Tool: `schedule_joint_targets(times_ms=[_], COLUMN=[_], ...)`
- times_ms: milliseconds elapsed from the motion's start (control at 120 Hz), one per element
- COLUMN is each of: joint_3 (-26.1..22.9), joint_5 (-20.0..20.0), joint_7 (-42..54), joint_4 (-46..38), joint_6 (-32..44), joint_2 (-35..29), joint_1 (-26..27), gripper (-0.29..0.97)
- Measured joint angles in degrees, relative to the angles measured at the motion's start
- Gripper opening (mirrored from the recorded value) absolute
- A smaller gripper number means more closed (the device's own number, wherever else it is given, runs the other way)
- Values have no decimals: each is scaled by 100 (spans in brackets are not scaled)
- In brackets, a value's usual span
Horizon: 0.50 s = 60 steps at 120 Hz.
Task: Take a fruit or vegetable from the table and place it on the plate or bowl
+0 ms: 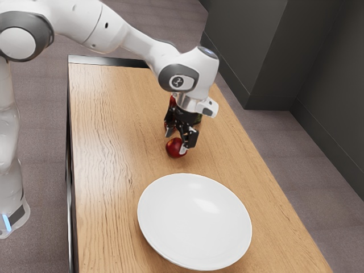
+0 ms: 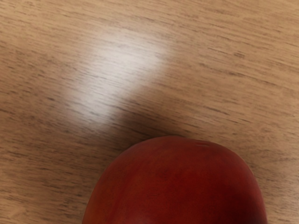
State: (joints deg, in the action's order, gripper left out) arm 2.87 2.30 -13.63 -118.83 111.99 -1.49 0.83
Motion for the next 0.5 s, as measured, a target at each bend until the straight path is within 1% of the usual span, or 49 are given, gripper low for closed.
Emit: schedule_joint_targets(times_ms=[308,408,500], joint_3=[-40,-38,-30], joint_5=[122,191,225], joint_7=[54,67,78], joint_4=[-123,-125,-138], joint_6=[298,366,404], joint_2=[126,160,168], joint_1=[1,20,43], gripper=[68,62,54])
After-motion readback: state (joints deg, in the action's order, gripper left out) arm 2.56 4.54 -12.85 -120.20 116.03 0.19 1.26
